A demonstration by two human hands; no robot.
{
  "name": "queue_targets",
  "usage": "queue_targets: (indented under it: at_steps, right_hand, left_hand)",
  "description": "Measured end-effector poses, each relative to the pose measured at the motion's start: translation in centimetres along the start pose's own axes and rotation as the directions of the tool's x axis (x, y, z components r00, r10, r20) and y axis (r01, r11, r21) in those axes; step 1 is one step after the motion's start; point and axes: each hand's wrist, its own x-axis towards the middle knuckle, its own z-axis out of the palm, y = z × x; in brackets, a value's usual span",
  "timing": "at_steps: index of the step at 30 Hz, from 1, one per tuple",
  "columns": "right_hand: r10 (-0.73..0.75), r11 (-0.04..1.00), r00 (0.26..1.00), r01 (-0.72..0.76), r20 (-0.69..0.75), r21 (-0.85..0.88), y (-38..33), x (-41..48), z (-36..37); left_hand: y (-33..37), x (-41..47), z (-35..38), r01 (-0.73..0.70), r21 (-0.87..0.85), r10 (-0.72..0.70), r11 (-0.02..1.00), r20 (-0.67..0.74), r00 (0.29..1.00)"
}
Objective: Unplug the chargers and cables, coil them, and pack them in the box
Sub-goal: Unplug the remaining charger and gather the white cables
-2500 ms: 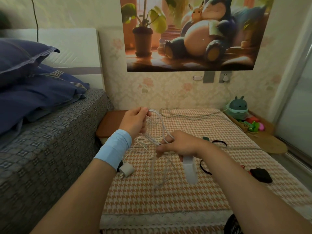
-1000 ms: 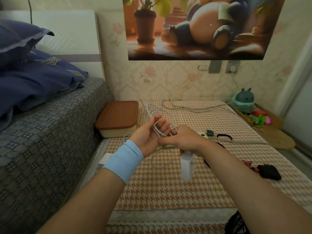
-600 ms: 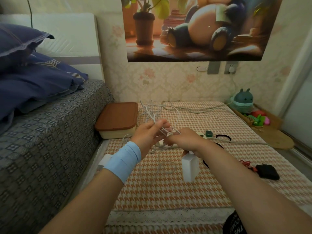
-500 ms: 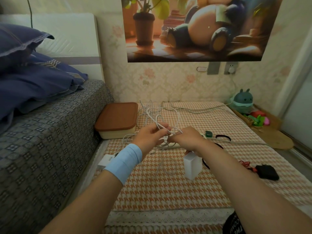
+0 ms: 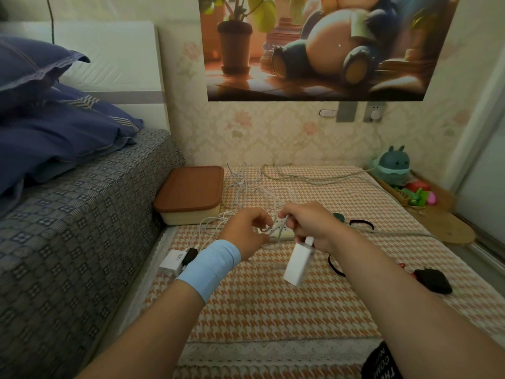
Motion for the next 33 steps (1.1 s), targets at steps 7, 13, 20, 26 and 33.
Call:
queue_targets:
  at_steps: [7,13,20,26,33]
  right_hand:
    - [-0.022,0.963,0.986,-0.023,0.163,0.267,0.2,0.8,-0.2]
    - [-0.113,0.971,0.960,0.052,0.255,0.235,0.2,0.3,0.4]
    - [-0.229,0.971,0.963,0.236,0.140,-0.037,0.1,-0.4,1.8]
    - [-0.323,0.895,0.941,0.338,0.101,-0.292,0.6,0.5,1.6]
    - [-0.191,0.821,0.978,0.204,0.080,-0.533,1.2,1.4,-0.3]
  left_hand:
    - [0.8,0.1,0.1,-0.019,-0.032,0.020,0.999,0.028,0.999]
    - [0.9,0.0,-1.3,-0.086,0.047,0.090,0.995,-0.110,0.990]
    - [1.1,0.3,-1.8,0.119,-0.331,-0.182,0.936,-0.166,0.969]
    - [0.9,0.7,-2.8,0.219,-0.834,-0.323,0.506,0.052,0.945]
    - [-0.1,1.0,-4.9,0.082,-0.969,-0.406,0.232,-0.020,0.914]
